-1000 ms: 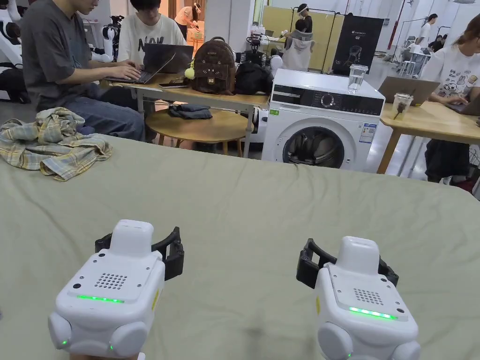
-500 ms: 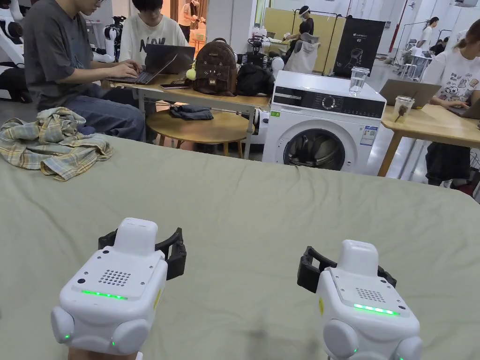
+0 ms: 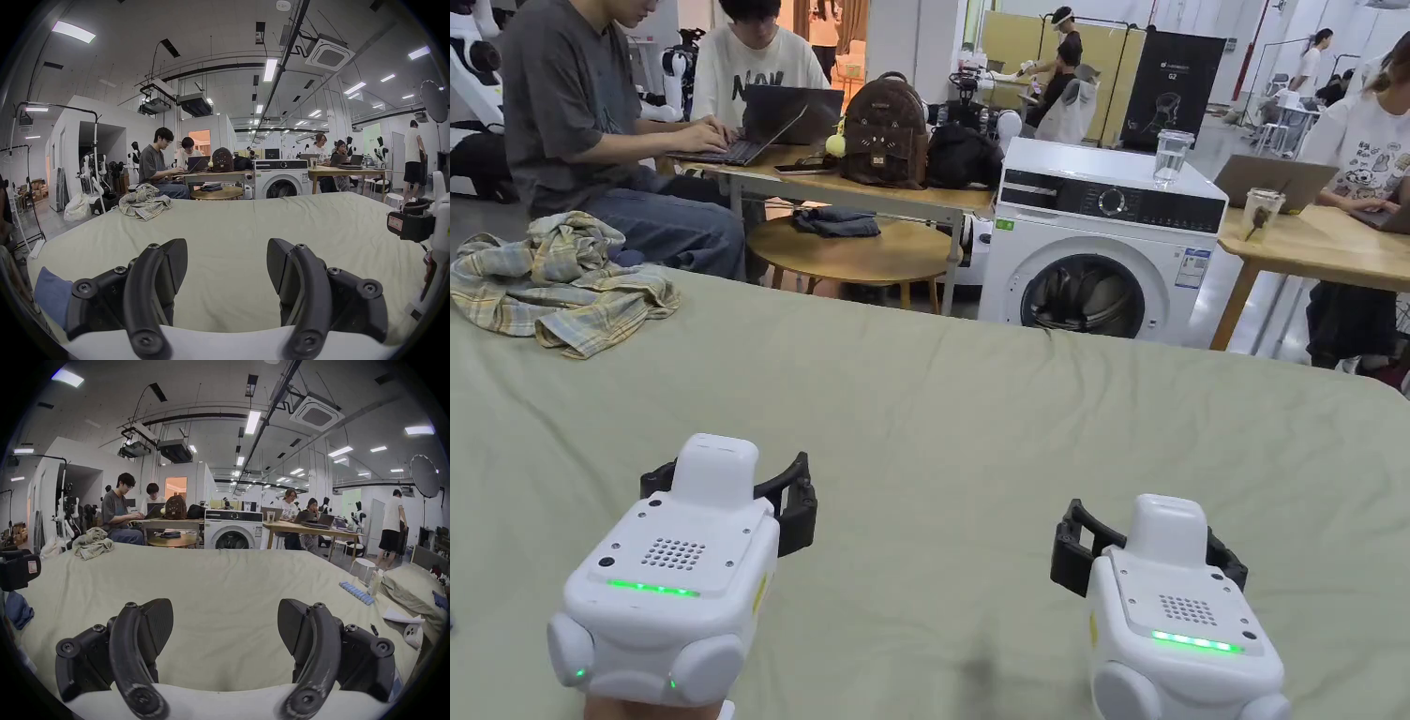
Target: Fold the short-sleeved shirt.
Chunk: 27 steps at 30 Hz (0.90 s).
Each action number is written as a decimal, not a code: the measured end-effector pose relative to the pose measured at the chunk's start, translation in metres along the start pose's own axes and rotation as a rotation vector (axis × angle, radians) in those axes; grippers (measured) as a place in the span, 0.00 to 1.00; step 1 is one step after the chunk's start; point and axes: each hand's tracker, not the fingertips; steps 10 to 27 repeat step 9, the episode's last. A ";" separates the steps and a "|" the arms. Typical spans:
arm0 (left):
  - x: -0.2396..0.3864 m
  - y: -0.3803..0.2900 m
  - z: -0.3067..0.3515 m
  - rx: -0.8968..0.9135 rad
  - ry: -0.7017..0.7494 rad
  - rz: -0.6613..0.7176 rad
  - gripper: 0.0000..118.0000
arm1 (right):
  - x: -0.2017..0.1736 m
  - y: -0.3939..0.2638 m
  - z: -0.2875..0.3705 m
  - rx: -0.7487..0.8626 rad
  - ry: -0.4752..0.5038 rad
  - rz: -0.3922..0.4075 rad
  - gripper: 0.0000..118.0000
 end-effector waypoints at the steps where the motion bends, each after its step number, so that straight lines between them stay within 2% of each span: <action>1: 0.000 0.000 0.000 0.001 0.000 0.000 0.57 | 0.002 0.000 0.000 -0.002 0.017 -0.022 0.76; 4: 0.000 0.000 0.000 0.001 0.000 -0.006 0.57 | 0.007 0.000 0.002 0.008 0.055 -0.056 0.76; 9: 0.001 0.000 -0.001 0.006 0.003 -0.017 0.57 | 0.005 0.002 0.004 0.050 0.039 -0.033 0.76; 27: 0.001 0.000 -0.001 0.006 0.003 -0.017 0.57 | 0.005 0.002 0.004 0.050 0.039 -0.033 0.76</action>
